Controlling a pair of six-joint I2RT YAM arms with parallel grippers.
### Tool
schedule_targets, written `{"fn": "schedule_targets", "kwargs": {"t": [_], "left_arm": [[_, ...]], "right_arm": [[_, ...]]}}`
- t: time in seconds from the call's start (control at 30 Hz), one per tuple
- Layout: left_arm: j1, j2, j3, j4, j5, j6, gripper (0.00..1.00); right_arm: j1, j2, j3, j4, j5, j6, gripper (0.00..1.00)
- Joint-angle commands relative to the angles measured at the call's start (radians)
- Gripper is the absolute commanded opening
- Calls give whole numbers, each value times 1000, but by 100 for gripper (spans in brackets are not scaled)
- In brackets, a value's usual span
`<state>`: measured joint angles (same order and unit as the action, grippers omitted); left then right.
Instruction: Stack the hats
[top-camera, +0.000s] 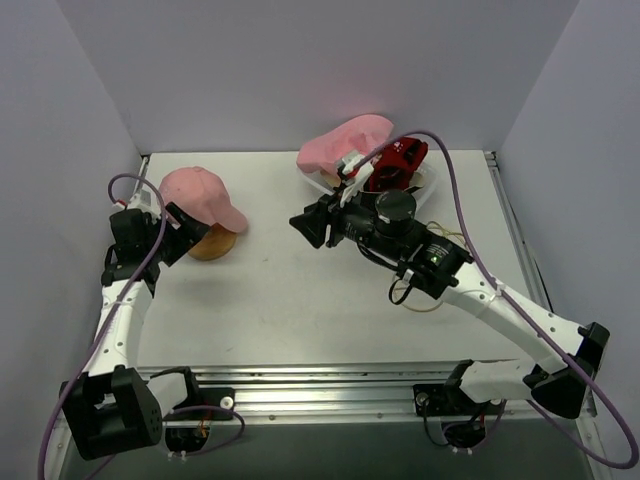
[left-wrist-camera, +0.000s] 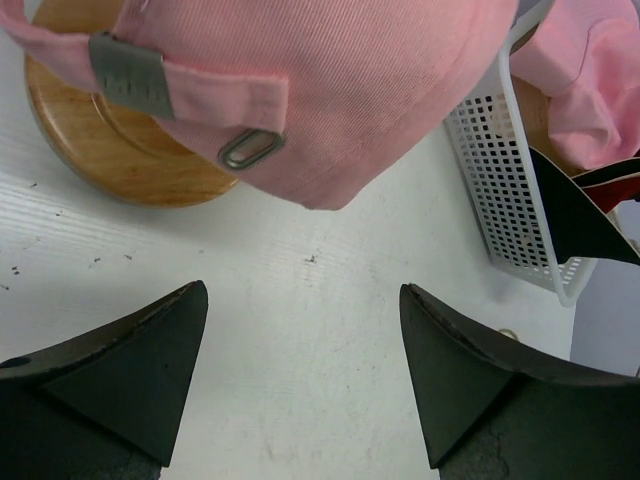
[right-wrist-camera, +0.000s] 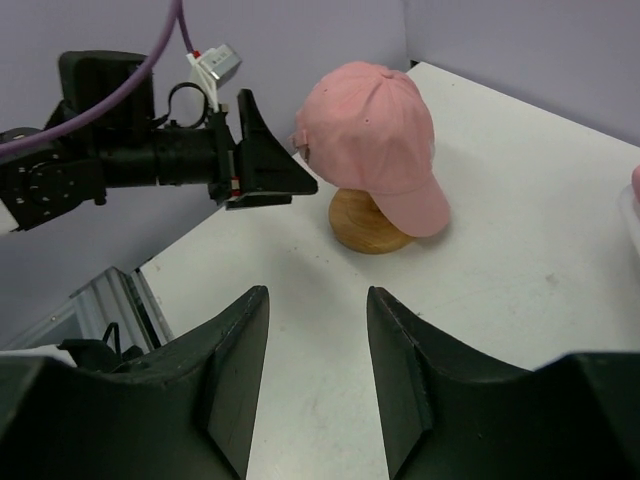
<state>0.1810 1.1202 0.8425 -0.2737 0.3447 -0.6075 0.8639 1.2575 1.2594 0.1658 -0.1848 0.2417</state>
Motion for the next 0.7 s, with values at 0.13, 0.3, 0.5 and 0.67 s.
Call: {"fn": "schedule_targets", "kwargs": {"t": [0.13, 0.3, 0.5, 0.67], "left_arm": [[-9, -28, -143, 402, 25, -158, 87], [-9, 55, -207, 652, 82, -236, 86], [-9, 154, -217, 856, 125, -265, 74], [-9, 147, -246, 886, 73, -262, 44]], "right_arm": [[60, -99, -126, 103, 76, 22, 40], [67, -135, -178, 132, 79, 45, 40], [87, -179, -245, 178, 88, 62, 39], [89, -161, -230, 146, 113, 34, 39]]}}
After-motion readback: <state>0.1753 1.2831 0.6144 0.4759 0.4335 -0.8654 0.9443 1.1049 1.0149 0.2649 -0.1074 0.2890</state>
